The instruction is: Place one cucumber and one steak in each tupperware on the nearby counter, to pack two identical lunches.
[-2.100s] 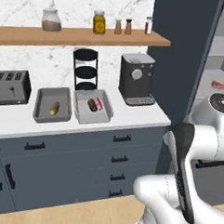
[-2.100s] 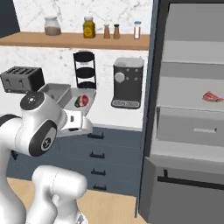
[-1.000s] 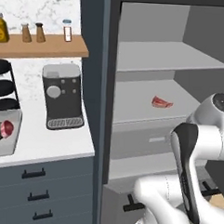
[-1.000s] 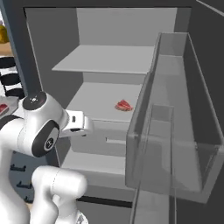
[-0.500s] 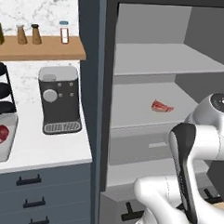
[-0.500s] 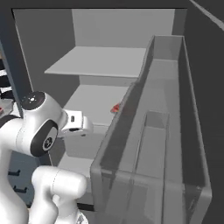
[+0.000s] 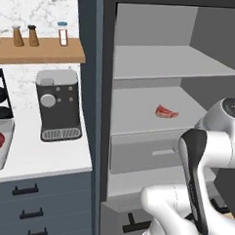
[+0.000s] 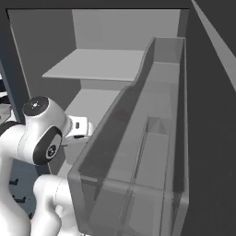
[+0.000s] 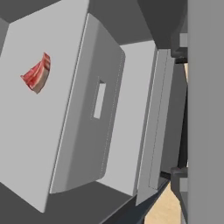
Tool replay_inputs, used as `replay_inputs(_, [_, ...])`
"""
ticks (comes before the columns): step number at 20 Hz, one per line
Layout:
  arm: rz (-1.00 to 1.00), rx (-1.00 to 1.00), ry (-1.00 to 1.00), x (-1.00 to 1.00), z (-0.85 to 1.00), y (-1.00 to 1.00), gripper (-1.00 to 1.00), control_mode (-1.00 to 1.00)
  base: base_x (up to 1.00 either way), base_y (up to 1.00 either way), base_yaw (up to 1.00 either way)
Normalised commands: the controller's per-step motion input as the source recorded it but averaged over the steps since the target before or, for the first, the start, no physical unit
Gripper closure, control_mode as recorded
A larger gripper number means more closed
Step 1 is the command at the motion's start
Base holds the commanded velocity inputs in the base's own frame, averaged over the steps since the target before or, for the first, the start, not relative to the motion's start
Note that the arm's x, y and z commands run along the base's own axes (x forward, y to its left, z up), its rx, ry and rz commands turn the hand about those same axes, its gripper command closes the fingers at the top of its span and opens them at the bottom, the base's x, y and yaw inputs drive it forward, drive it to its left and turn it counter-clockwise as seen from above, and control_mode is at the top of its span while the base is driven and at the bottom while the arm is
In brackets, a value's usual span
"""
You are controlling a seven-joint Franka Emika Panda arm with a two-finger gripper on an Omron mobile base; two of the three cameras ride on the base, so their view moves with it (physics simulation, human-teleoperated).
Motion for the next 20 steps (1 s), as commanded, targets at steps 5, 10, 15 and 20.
replay_inputs(5, [0.00, 0.00, 0.00, 0.04, 0.00, -0.07, -1.00, -1.00, 0.22, -0.03, 0.00])
replay_inputs(10, [-0.08, 0.02, -0.09, 0.52, 0.33, -0.60, -1.00, -1.00, 0.00, 0.00, 0.00])
replay_inputs(15, [0.01, 0.06, -0.08, 0.80, 0.18, -0.67, -1.00, -1.00, 0.00, 0.00, 0.00])
replay_inputs(20, [0.13, 0.01, -0.02, 0.65, -0.23, -0.53, -1.00, -1.00, 0.00, 0.00, 0.00])
